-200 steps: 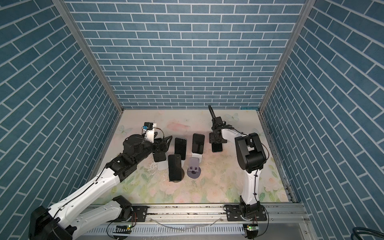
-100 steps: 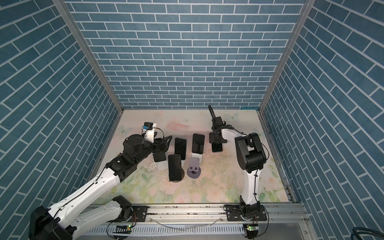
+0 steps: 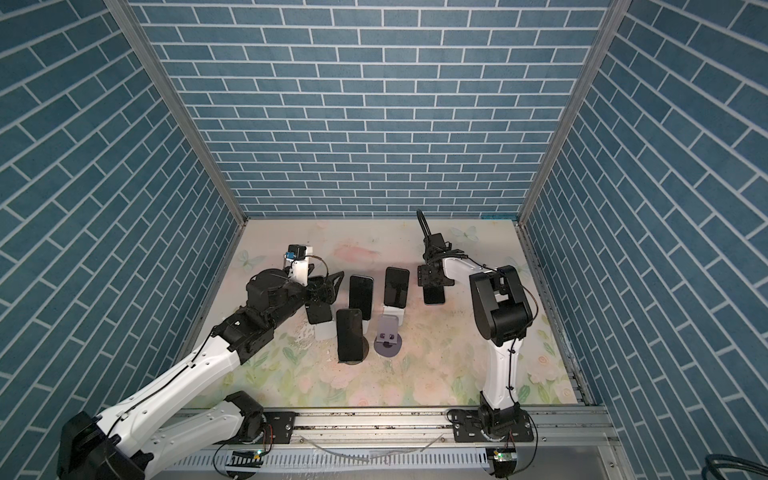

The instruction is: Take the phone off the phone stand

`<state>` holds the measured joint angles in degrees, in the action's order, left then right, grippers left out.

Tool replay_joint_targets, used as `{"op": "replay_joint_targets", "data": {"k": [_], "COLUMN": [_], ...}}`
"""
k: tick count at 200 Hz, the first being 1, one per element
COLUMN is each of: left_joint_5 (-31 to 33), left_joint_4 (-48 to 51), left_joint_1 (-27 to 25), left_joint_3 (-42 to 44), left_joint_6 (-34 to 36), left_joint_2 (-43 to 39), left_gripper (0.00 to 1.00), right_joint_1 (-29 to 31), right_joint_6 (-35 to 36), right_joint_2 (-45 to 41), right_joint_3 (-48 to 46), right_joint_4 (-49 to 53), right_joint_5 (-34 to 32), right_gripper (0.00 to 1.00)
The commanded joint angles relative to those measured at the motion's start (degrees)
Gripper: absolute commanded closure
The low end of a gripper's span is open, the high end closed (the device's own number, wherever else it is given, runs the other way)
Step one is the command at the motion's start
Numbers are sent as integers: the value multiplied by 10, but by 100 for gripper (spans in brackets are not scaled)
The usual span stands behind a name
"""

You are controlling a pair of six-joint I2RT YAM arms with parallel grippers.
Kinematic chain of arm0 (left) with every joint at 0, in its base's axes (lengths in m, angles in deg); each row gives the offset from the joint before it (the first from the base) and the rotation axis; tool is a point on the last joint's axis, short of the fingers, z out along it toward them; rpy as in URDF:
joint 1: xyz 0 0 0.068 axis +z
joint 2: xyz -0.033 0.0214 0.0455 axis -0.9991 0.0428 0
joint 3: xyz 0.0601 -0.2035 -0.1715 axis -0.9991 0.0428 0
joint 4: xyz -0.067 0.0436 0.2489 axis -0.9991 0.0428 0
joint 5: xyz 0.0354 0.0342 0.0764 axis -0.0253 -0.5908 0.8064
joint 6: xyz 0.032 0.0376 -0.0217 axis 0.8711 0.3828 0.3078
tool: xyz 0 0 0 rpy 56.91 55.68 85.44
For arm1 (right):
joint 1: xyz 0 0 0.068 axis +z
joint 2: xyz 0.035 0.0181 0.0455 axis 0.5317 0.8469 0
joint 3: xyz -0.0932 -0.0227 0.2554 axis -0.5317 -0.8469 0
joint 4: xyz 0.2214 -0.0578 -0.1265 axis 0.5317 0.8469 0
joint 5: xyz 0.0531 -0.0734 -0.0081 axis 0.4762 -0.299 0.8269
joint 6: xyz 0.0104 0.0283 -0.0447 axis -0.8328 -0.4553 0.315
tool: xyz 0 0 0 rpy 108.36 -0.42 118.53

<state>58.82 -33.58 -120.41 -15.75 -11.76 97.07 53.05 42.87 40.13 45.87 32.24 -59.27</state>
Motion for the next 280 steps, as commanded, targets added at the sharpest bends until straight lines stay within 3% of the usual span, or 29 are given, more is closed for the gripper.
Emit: {"op": "replay_joint_targets", "data": {"k": [1,66,185,280], "left_joint_5": [4,7,34,15], "left_joint_4": [-5,0,25,56], "left_joint_1": [2,2,3,3], "left_joint_3": [11,11,1,-13], "left_joint_6": [9,9,6,-1], "left_joint_2": [-7,-10,-9,6], "left_gripper": [0,0,0,0], "right_joint_1": [-2,-2,5,101], "right_joint_6": [-16,-19,-36,-79], "right_joint_2": [30,15,-127,-302], "right_joint_3": [-13,-13,-31,-111], "right_joint_4": [24,27,80,187], "right_joint_5": [4,8,-24,-83], "right_gripper": [21,19,19,21]}}
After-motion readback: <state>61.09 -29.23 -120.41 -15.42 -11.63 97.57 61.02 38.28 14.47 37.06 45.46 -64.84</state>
